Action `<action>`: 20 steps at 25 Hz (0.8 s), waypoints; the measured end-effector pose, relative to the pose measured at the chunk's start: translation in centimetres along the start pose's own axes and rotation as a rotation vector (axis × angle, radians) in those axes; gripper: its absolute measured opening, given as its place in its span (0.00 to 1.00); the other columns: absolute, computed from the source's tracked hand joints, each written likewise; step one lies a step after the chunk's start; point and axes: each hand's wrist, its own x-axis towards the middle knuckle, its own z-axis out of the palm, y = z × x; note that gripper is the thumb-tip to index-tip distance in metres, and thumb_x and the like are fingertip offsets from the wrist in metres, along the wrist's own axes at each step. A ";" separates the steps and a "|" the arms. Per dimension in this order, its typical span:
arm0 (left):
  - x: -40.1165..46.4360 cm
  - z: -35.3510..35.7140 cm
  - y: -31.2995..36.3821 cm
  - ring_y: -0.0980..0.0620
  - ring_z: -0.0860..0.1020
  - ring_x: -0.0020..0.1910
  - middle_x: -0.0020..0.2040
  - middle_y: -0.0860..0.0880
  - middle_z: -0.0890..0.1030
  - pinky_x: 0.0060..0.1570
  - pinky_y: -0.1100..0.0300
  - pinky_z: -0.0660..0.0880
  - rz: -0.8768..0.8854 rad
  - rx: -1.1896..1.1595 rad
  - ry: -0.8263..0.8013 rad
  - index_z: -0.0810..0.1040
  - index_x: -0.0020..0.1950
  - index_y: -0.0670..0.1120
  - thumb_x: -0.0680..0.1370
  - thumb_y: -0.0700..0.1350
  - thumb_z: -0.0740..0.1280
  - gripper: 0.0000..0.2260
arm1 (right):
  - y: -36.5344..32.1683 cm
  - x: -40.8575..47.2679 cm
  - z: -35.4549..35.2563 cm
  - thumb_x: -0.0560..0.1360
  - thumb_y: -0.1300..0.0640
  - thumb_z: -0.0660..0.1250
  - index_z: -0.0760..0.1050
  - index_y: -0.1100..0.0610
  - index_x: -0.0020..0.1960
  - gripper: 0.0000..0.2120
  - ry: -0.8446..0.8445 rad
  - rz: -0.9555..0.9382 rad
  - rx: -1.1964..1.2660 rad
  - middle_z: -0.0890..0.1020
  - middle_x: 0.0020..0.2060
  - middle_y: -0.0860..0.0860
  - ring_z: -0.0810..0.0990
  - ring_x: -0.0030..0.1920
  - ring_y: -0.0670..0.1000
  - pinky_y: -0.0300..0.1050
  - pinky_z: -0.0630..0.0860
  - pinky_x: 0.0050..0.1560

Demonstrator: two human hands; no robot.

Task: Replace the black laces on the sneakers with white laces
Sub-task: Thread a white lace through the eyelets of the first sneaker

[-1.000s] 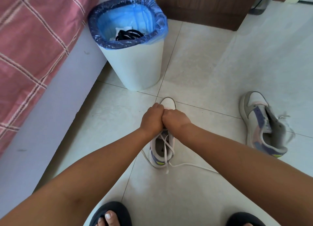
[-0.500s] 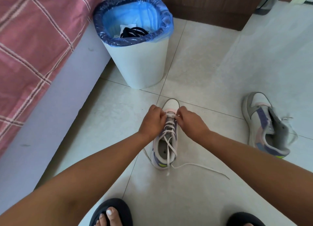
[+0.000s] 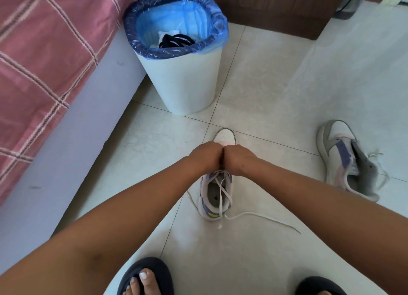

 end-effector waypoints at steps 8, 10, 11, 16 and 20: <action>-2.5 2.0 -3.3 0.51 0.67 0.39 0.40 0.50 0.67 0.37 0.63 0.60 0.161 -0.416 0.216 0.66 0.43 0.44 0.79 0.41 0.60 0.06 | 3.7 -2.0 1.8 0.77 0.60 0.59 0.68 0.58 0.39 0.08 0.189 -0.250 0.389 0.79 0.39 0.59 0.79 0.42 0.61 0.54 0.76 0.44; -2.8 3.2 -3.4 0.50 0.68 0.42 0.43 0.47 0.70 0.38 0.63 0.60 0.116 -0.492 0.300 0.67 0.44 0.44 0.79 0.40 0.60 0.05 | 4.3 -1.9 2.3 0.78 0.59 0.59 0.68 0.60 0.40 0.09 0.205 -0.226 0.403 0.79 0.39 0.59 0.79 0.43 0.61 0.54 0.75 0.44; -2.7 3.3 -3.2 0.50 0.69 0.42 0.43 0.47 0.71 0.38 0.63 0.61 0.080 -0.504 0.314 0.68 0.44 0.44 0.80 0.41 0.60 0.05 | 4.3 -1.8 2.2 0.79 0.58 0.57 0.69 0.61 0.41 0.10 0.203 -0.188 0.421 0.79 0.39 0.59 0.79 0.43 0.61 0.53 0.75 0.45; -1.3 1.6 -1.8 0.49 0.73 0.43 0.45 0.47 0.73 0.41 0.56 0.67 0.039 -0.335 0.176 0.70 0.51 0.43 0.80 0.49 0.60 0.09 | 3.2 -0.9 1.7 0.81 0.50 0.53 0.72 0.60 0.47 0.15 0.105 -0.028 0.485 0.77 0.37 0.54 0.76 0.38 0.55 0.48 0.76 0.39; -1.1 1.5 -2.0 0.46 0.73 0.43 0.47 0.42 0.78 0.42 0.56 0.69 0.116 -0.281 0.180 0.70 0.47 0.44 0.81 0.43 0.58 0.05 | 3.8 -0.4 1.8 0.82 0.55 0.54 0.69 0.59 0.44 0.11 0.091 -0.101 0.551 0.75 0.36 0.54 0.74 0.34 0.53 0.46 0.74 0.38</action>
